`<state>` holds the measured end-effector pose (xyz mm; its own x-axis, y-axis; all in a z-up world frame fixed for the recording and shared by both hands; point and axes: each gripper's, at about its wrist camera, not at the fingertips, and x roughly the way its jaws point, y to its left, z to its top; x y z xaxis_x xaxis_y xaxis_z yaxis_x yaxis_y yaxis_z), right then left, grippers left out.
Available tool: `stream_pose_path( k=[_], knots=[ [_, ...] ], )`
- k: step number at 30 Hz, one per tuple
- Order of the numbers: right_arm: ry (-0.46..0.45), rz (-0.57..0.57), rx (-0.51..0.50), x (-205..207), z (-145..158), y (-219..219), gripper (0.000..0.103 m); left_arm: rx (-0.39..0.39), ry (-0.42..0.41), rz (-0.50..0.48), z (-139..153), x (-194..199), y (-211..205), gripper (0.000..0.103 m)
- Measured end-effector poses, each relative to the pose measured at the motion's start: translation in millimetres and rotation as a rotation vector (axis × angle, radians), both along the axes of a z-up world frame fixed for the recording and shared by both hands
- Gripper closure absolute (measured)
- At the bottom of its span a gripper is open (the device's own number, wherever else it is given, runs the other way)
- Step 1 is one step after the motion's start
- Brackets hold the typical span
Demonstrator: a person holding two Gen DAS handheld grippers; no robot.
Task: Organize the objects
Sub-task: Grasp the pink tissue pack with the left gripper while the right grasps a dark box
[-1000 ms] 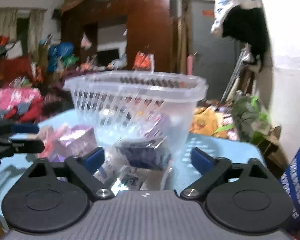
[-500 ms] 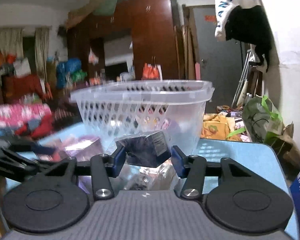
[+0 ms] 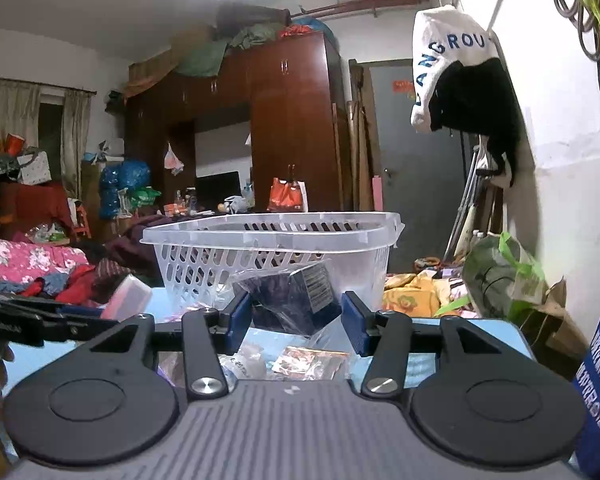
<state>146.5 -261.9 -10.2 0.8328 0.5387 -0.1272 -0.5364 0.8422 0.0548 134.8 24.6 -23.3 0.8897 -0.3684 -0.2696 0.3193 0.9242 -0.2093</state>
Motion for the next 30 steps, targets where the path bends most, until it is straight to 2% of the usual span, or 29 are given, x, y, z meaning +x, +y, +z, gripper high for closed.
stream_pose_path(
  k=[16,26,30],
  knots=[
    [-0.04,-0.023,0.007,-4,0,-2,0.05,-0.069,-0.081,0.01,1,-7,11,0.036],
    [-0.048,-0.025,0.008,-4,1,-2,0.05,-0.069,-0.09,0.0,1,-8,11,0.036],
    [-0.031,-0.007,0.038,-3,0,-7,0.051,-0.105,-0.089,0.003,3,-10,15,0.036]
  ],
)
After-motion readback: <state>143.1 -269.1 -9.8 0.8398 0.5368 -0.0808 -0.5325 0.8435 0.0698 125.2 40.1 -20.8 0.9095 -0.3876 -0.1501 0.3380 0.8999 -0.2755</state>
